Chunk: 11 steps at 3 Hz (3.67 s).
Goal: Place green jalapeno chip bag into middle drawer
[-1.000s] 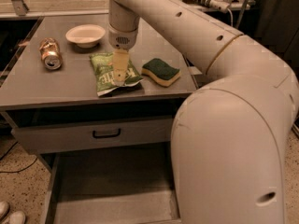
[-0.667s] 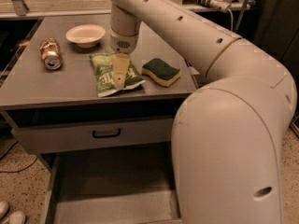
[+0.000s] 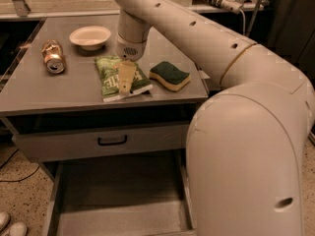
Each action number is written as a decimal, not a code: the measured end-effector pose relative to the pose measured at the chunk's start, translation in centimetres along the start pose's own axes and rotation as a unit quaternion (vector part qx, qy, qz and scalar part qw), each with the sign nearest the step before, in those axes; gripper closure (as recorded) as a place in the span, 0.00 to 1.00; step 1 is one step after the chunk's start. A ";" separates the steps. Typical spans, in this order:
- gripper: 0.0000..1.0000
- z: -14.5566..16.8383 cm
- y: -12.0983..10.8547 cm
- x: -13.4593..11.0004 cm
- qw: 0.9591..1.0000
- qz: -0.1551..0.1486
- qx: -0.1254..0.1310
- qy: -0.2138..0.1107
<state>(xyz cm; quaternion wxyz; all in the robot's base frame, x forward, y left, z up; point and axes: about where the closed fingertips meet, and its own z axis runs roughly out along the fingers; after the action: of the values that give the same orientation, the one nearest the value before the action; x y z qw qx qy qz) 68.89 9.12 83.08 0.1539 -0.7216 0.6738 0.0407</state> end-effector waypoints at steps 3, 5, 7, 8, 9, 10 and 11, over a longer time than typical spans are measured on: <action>0.89 0.0 0.0 0.0 1.000 0.000 0.000 0.000; 1.00 -0.5 -0.1 -0.1 1.000 0.000 0.000 0.000; 1.00 -3.1 4.2 -0.7 0.999 -0.017 0.036 0.009; 1.00 -4.3 11.0 -1.0 0.999 -0.020 0.042 0.001; 1.00 -4.3 11.0 -1.0 0.999 -0.020 0.042 0.001; 1.00 -5.0 11.7 -0.5 0.999 -0.014 0.043 0.016; 1.00 -6.0 14.5 0.8 0.999 0.015 0.035 0.036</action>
Offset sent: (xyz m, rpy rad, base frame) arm 0.0000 0.0000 0.0000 0.0000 0.0000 0.0000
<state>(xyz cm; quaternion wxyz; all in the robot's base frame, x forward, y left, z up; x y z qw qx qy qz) 53.75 6.07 86.18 0.1544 -0.7068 0.6903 -0.0064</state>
